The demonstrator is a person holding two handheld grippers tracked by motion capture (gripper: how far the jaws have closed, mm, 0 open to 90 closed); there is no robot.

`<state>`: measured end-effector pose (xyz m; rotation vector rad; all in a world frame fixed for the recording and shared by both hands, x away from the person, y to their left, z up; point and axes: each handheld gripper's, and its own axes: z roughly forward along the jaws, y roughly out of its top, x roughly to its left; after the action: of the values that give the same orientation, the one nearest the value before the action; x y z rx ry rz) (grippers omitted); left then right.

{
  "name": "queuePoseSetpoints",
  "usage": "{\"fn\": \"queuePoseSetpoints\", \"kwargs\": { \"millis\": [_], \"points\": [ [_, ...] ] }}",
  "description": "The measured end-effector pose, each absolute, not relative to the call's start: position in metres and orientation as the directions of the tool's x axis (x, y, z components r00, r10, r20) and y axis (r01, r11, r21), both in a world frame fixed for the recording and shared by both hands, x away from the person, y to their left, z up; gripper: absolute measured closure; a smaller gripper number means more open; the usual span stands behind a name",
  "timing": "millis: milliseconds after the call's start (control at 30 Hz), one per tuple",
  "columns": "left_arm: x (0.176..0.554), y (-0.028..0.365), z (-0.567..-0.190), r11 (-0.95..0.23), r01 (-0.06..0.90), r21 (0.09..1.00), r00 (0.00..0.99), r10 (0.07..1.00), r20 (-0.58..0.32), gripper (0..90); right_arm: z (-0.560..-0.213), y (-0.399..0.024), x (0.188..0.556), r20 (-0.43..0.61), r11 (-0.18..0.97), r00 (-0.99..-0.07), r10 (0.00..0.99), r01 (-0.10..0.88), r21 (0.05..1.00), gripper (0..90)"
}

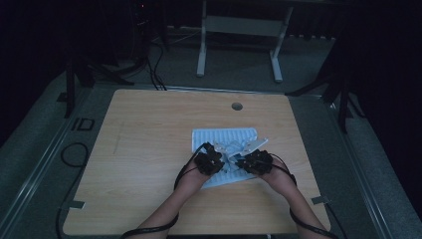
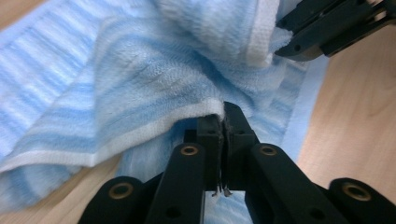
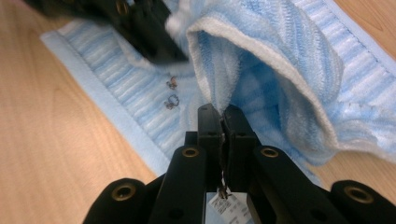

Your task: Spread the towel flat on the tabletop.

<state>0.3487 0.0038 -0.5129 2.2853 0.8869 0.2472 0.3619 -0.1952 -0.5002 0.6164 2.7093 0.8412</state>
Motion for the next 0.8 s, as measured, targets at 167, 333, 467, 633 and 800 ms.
{"fn": "queuePoseSetpoints", "kwargs": {
  "millis": [167,333,467,633,800],
  "points": [
    [0.328,0.029,-0.492,-0.53,0.504,0.682,0.755,0.654,-0.049,87.9,-0.494,-0.21,0.347,-0.103,0.725,-0.878,0.467,0.314,0.613,87.1],
    [0.313,0.064,-0.472,-0.487,0.511,0.708,0.741,0.667,-0.076,87.9,-0.48,-0.236,0.331,-0.109,0.689,-0.86,0.498,0.316,0.652,87.1],
    [0.301,0.086,-0.453,-0.461,0.499,0.733,0.735,0.673,-0.077,87.9,-0.463,-0.259,0.318,-0.098,0.633,-0.844,0.527,0.313,0.708,87.2],
    [0.304,0.101,-0.442,-0.437,0.5,0.747,0.704,0.708,-0.056,87.8,-0.441,-0.28,0.314,-0.099,0.576,-0.817,0.569,0.309,0.757,87.1],
    [0.329,0.103,-0.453,-0.423,0.544,0.725,0.651,0.758,-0.046,87.7,-0.44,-0.279,0.333,-0.058,0.549,-0.805,0.591,0.348,0.76,87.1]
  ]
}}
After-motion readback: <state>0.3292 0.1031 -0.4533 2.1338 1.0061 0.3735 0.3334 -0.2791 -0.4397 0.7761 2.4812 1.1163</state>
